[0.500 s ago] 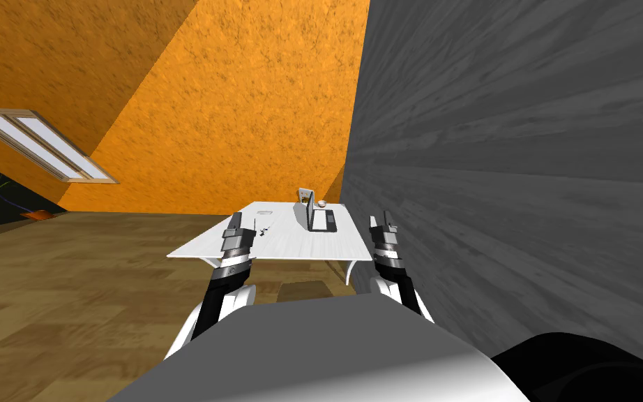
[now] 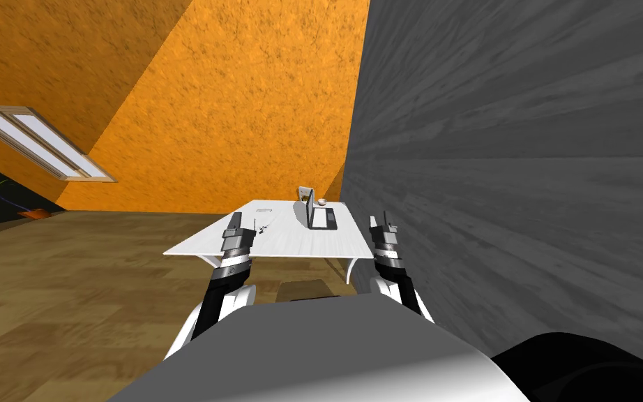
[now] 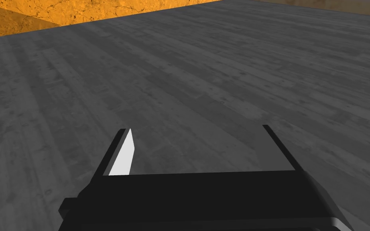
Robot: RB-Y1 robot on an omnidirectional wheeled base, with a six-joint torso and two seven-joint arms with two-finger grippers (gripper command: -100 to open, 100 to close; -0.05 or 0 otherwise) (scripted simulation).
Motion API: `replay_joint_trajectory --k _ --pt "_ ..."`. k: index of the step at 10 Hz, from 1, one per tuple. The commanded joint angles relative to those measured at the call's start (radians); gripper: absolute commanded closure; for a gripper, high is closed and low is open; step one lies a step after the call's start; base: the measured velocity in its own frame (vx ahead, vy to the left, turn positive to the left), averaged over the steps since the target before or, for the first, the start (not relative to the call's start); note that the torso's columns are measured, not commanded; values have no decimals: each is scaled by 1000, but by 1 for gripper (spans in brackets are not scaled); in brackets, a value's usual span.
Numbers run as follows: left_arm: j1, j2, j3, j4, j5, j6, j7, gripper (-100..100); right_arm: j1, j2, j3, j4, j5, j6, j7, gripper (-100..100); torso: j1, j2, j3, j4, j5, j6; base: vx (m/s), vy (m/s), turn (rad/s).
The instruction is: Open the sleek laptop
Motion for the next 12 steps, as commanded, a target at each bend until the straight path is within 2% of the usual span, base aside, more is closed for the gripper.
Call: replay_joint_trajectory --k 1,4,5,7,12 --pt "0 0 0 0 0 0 0 0 0 0 0 0 0 0 0 0 0 74 -147 74 0 0 0 0 0" --pt "0 0 0 0 0 0 0 0 0 0 0 0 0 0 0 0 0 296 -590 295 0 0 0 0 0" --pt "0 0 0 0 0 0 0 0 -6 -41 -5 12 16 13 11 -100 0 369 -738 369 0 0 13 31 57" --pt "0 0 0 0 0 0 0 0 -15 -81 -11 30 38 30 27 -100 3 412 -826 412 1 0 4 70 52" --pt "0 0 0 0 0 0 0 0 -47 -174 -37 89 122 96 88 -100 1 416 -831 416 0 0 16 99 75"
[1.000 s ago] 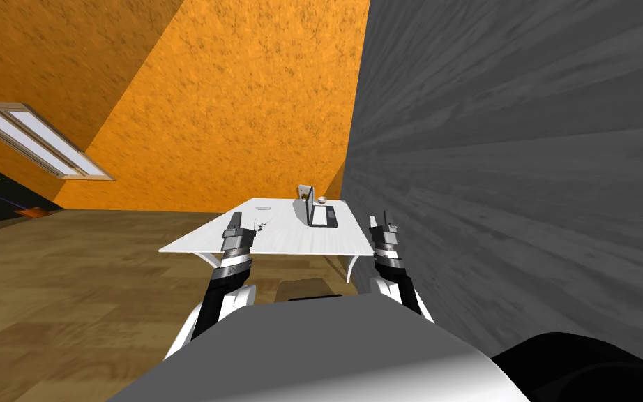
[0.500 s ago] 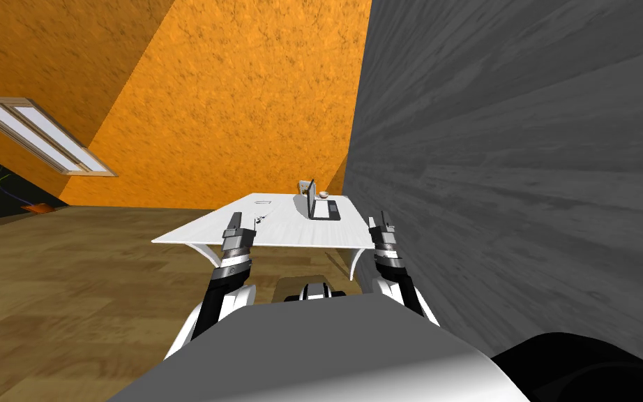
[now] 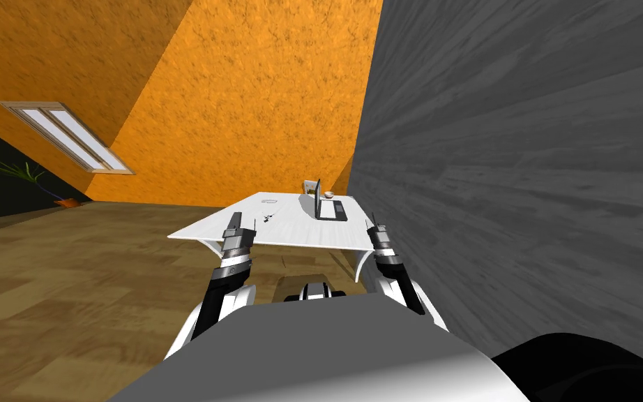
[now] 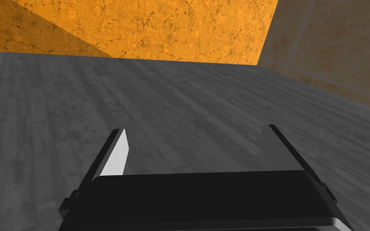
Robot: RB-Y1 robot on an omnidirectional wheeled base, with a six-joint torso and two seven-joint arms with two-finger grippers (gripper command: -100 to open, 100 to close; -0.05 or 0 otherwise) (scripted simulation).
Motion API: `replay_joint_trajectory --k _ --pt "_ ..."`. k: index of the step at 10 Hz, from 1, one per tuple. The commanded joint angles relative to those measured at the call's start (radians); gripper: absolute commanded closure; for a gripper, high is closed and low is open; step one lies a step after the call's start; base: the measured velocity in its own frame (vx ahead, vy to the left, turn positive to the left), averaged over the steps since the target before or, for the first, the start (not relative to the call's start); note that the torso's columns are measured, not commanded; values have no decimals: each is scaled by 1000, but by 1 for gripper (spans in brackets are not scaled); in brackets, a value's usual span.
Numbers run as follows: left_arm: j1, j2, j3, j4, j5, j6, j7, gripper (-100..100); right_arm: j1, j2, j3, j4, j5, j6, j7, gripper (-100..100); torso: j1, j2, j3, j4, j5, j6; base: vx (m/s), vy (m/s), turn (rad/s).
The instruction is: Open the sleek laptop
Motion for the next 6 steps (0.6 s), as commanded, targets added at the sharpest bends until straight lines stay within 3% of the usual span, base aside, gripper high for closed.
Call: replay_joint_trajectory --k 1,6 --pt "0 0 0 0 0 0 0 0 -24 -48 -19 38 50 43 37 -100 1 0 0 0 0 0 39 129 92" --pt "0 0 0 0 0 0 0 0 -66 -139 -53 114 163 130 119 -100 0 1 0 0 0 0 24 125 102"
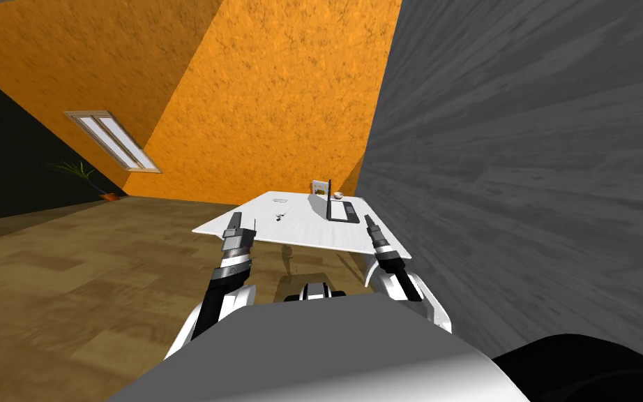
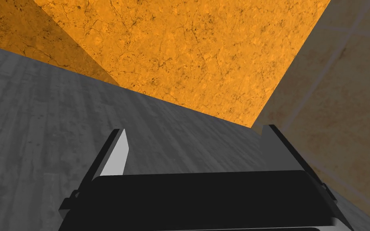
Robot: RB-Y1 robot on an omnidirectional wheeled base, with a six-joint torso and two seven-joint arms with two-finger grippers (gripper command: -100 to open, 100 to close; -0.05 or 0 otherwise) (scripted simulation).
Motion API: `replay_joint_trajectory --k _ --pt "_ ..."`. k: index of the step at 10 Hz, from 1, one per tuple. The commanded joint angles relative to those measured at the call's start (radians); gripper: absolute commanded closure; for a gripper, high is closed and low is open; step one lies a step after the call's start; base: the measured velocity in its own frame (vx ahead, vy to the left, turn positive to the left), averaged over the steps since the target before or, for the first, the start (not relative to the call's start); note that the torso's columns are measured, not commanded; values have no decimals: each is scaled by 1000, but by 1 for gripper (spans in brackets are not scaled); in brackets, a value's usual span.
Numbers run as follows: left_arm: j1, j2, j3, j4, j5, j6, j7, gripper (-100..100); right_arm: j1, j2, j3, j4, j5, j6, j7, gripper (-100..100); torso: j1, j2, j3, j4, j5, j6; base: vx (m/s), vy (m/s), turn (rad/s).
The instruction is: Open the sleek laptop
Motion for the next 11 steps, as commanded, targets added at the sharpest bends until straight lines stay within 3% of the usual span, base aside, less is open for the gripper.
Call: replay_joint_trajectory --k 1,11 --pt "0 0 0 0 0 0 0 0 -20 -51 -19 40 63 50 47 -100 0 -2 -1 0 0 0 44 144 106" --pt "0 0 0 0 0 0 0 0 -125 -284 -97 253 323 258 234 -100 -2 -1 -1 0 0 0 49 148 115"
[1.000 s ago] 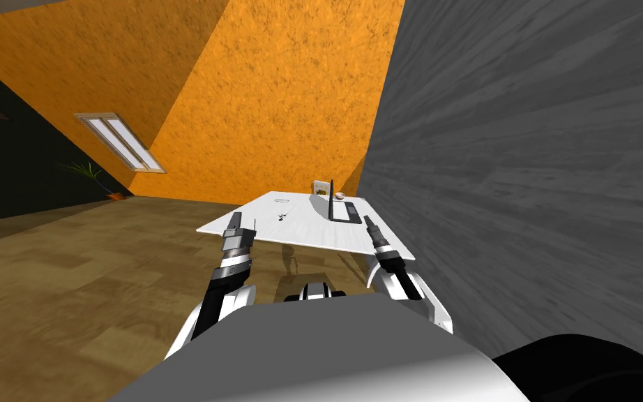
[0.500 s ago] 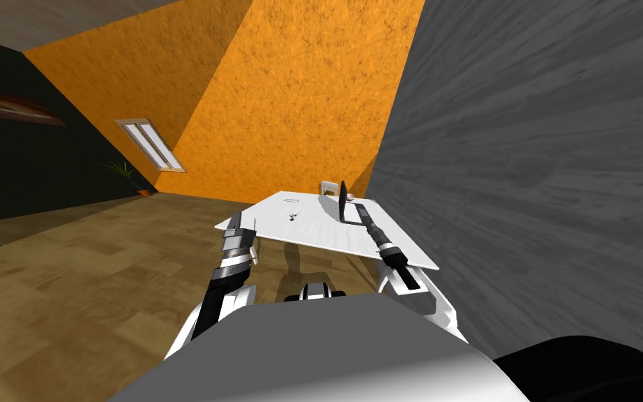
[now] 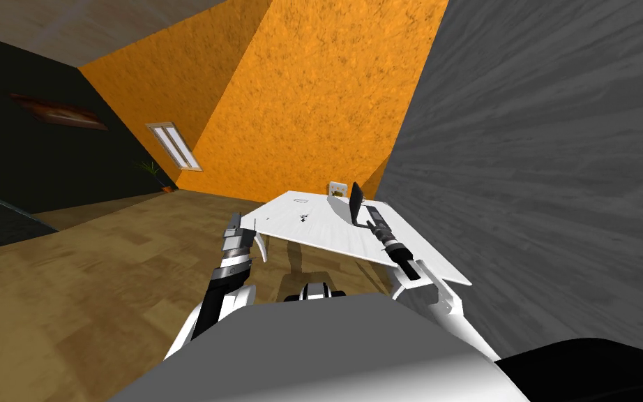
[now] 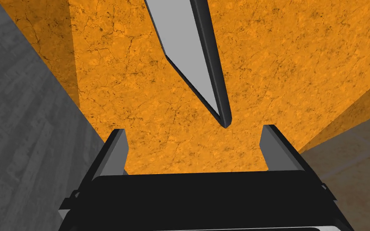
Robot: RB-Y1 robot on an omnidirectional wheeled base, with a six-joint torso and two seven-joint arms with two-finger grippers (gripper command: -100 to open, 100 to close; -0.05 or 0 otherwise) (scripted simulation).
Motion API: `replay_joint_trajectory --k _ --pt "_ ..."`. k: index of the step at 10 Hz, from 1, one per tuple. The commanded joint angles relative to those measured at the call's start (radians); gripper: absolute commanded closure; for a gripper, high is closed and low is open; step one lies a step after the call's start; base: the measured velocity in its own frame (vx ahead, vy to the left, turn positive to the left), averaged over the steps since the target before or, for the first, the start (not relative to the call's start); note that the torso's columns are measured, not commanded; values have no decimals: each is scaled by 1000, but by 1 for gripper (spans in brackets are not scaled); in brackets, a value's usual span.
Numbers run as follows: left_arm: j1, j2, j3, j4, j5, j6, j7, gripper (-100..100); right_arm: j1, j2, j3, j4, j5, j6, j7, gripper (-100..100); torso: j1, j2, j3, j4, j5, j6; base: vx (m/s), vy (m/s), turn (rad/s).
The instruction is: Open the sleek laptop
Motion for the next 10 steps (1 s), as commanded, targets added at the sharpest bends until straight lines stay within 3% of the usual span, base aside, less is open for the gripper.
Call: replay_joint_trajectory --k 1,3,10 --pt "0 0 0 0 0 0 0 0 -27 -66 -19 55 70 65 52 -100 1 0 0 0 0 0 42 138 95" --pt "0 0 0 0 0 0 0 0 -38 -91 -26 80 95 86 70 -100 1 1 1 0 0 0 36 120 89" --pt "0 0 0 0 0 0 0 0 -105 -248 -73 227 251 214 181 -100 1 1 0 0 0 0 53 107 95"
